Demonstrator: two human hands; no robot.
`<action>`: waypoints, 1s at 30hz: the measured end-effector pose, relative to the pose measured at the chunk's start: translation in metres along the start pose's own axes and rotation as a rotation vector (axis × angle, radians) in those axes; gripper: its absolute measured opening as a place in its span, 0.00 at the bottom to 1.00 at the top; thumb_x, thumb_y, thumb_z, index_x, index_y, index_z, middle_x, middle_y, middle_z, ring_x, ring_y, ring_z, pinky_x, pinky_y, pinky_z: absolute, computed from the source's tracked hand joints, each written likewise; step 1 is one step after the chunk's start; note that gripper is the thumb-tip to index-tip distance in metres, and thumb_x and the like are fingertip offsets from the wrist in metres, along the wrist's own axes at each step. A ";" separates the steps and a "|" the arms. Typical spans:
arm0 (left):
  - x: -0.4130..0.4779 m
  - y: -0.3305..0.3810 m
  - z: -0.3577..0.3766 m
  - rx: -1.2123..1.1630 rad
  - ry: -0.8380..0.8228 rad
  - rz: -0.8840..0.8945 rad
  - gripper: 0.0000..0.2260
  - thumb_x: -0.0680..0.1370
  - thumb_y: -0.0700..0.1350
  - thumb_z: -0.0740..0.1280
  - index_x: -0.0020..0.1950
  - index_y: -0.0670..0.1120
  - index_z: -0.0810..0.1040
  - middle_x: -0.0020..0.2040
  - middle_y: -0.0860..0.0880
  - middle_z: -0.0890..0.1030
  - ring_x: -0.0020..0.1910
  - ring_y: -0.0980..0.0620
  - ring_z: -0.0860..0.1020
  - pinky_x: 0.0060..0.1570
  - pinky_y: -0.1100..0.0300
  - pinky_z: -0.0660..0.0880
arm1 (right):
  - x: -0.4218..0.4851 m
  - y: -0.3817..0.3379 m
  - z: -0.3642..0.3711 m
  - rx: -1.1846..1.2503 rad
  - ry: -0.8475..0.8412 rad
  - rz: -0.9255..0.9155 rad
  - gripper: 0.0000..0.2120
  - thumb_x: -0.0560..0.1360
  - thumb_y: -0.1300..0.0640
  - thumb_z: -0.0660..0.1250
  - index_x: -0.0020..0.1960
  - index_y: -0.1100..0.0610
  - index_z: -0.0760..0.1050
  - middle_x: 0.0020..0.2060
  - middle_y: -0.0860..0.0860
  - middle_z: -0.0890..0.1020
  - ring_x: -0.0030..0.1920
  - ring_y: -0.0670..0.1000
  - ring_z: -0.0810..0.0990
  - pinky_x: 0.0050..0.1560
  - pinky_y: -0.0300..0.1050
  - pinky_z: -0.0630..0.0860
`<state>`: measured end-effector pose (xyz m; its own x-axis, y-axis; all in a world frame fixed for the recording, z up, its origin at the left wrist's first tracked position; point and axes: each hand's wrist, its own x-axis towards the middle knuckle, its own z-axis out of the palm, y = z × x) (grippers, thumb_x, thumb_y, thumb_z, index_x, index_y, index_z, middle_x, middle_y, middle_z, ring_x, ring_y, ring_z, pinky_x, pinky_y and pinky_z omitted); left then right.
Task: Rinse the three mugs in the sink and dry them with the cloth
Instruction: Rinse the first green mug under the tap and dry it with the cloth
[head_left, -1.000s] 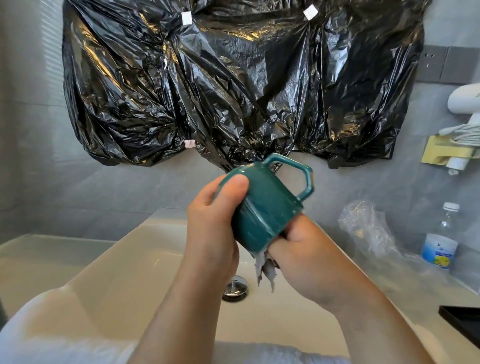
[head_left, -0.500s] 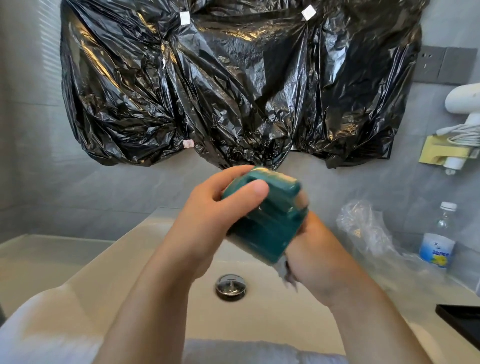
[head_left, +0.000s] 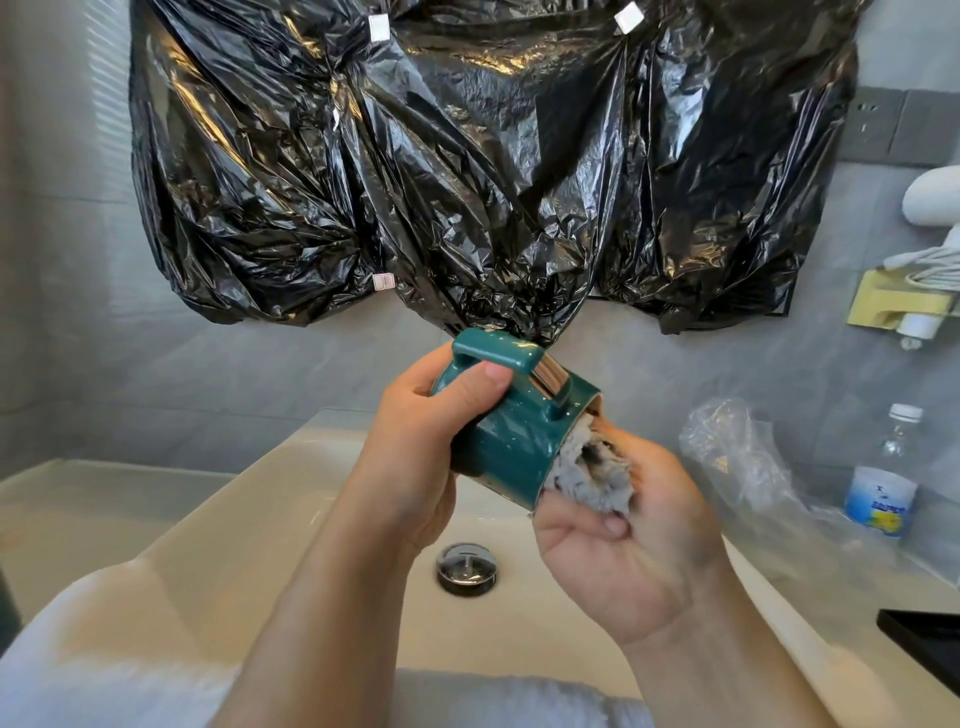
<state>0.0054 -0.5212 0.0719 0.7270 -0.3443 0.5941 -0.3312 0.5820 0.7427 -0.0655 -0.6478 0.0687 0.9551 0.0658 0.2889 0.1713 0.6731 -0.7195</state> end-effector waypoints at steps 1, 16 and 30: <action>0.000 0.000 -0.001 -0.003 0.011 0.000 0.12 0.64 0.50 0.74 0.46 0.49 0.86 0.44 0.44 0.85 0.41 0.48 0.84 0.41 0.57 0.82 | 0.002 0.005 0.003 0.043 -0.021 -0.011 0.15 0.66 0.60 0.67 0.50 0.65 0.81 0.42 0.64 0.81 0.27 0.46 0.71 0.14 0.33 0.66; 0.002 -0.006 0.003 0.078 -0.040 -0.059 0.12 0.63 0.50 0.73 0.44 0.50 0.85 0.41 0.45 0.84 0.39 0.49 0.82 0.37 0.59 0.79 | 0.013 0.003 -0.028 -0.763 -0.001 -0.038 0.19 0.76 0.55 0.61 0.65 0.57 0.76 0.63 0.66 0.79 0.65 0.69 0.76 0.69 0.73 0.66; 0.010 -0.011 0.001 -0.134 0.369 -0.116 0.15 0.71 0.55 0.69 0.53 0.51 0.85 0.48 0.47 0.87 0.42 0.50 0.85 0.37 0.57 0.80 | 0.011 0.000 -0.016 -1.014 0.049 -0.472 0.08 0.68 0.49 0.68 0.46 0.43 0.81 0.33 0.44 0.84 0.33 0.43 0.81 0.33 0.39 0.78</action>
<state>0.0151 -0.5317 0.0703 0.9299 -0.1407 0.3399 -0.1704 0.6541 0.7370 -0.0513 -0.6592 0.0618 0.7467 -0.0813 0.6601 0.6158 -0.2907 -0.7323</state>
